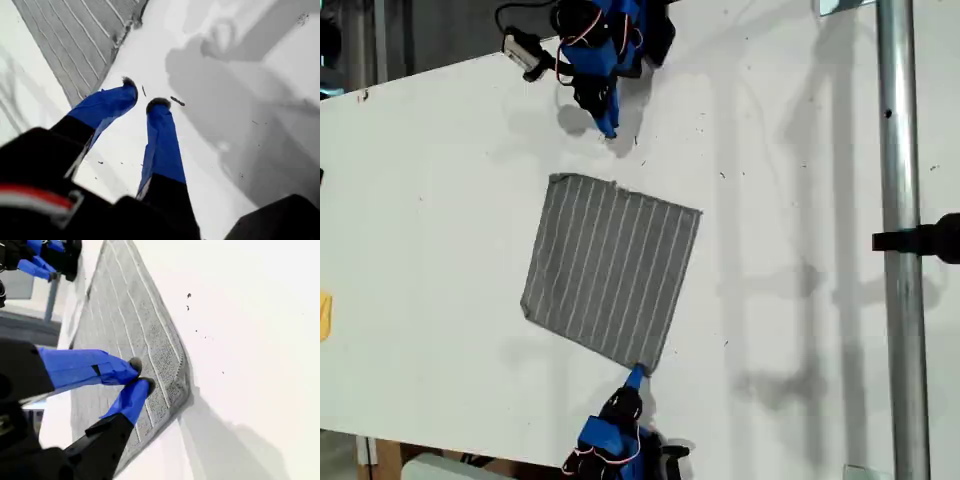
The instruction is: Grasp corners of a towel and fold twice.
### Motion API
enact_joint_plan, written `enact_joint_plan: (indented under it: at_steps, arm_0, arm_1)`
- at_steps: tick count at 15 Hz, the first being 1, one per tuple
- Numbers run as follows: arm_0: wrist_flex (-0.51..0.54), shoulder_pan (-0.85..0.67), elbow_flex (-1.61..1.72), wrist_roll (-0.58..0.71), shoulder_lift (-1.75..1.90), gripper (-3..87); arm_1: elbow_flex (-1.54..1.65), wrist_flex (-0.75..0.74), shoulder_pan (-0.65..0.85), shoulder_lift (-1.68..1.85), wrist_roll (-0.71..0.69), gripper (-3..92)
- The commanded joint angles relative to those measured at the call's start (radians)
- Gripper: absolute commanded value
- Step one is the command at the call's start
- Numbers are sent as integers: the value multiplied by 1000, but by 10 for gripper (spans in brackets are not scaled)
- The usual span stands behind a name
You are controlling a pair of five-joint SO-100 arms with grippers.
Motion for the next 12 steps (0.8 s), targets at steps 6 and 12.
enact_joint_plan:
  at_steps: [6,12]
  arm_0:
    - [5,-72,6,-727,5,-29]
    - [15,-78,-37,-614,6,-29]
  arm_1:
    - [-26,6,-71,2,-8,-2]
    - [-117,-3,-137,2,9,-3]
